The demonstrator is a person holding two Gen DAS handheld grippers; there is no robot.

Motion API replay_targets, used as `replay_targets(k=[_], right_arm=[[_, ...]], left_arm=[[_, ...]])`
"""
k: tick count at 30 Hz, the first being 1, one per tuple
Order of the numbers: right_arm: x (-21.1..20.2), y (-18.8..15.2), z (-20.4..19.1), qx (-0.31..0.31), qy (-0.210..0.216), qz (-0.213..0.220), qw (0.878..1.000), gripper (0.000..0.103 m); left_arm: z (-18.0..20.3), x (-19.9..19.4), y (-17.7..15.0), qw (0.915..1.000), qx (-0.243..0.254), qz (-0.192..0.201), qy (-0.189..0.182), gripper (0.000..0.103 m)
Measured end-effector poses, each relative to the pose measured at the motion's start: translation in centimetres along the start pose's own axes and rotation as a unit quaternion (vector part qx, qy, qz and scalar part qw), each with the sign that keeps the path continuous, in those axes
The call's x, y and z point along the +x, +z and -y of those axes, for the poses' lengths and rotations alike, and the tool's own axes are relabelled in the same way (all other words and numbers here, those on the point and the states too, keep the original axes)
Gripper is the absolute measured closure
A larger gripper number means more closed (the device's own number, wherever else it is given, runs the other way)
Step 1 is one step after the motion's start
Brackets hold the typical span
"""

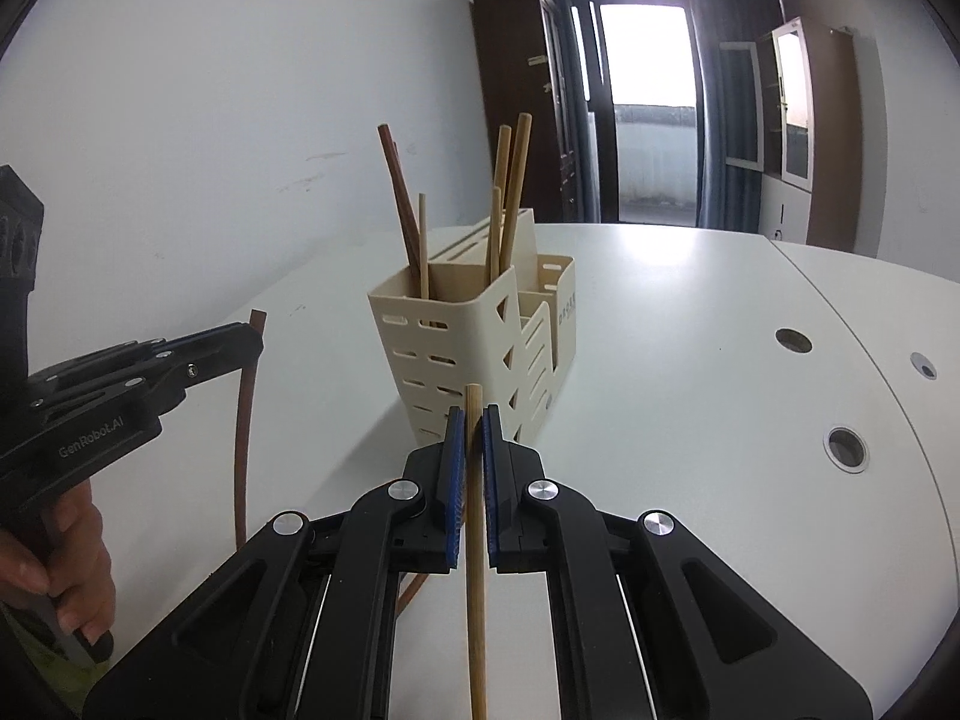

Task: Organize utensils
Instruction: 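Lift both held chopsticks upright and carry them over the holder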

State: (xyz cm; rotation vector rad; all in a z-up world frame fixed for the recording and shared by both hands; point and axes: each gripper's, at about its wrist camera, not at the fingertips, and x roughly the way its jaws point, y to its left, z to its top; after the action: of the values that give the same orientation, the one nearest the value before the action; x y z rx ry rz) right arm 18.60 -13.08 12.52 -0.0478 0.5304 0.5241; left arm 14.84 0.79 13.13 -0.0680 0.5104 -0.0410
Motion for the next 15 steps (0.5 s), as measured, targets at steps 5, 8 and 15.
replay_targets(k=[5, 8, 15], right_arm=[[-1.0, 1.6, -0.4, -0.009, 0.010, 0.023, 1.000, 0.096], [-1.8, 2.9, -0.9, -0.021, 0.011, 0.040, 0.999, 0.096], [-3.1, 5.5, -1.6, -0.029, 0.018, 0.084, 0.996, 0.096]], left_arm=[[0.3, -1.1, 1.3, 0.9997, 0.011, 0.020, 0.003, 0.096], [0.8, -1.6, 2.3, 0.9993, 0.020, 0.031, 0.003, 0.096], [1.4, -2.5, 4.6, 0.9975, 0.024, 0.066, -0.006, 0.096]])
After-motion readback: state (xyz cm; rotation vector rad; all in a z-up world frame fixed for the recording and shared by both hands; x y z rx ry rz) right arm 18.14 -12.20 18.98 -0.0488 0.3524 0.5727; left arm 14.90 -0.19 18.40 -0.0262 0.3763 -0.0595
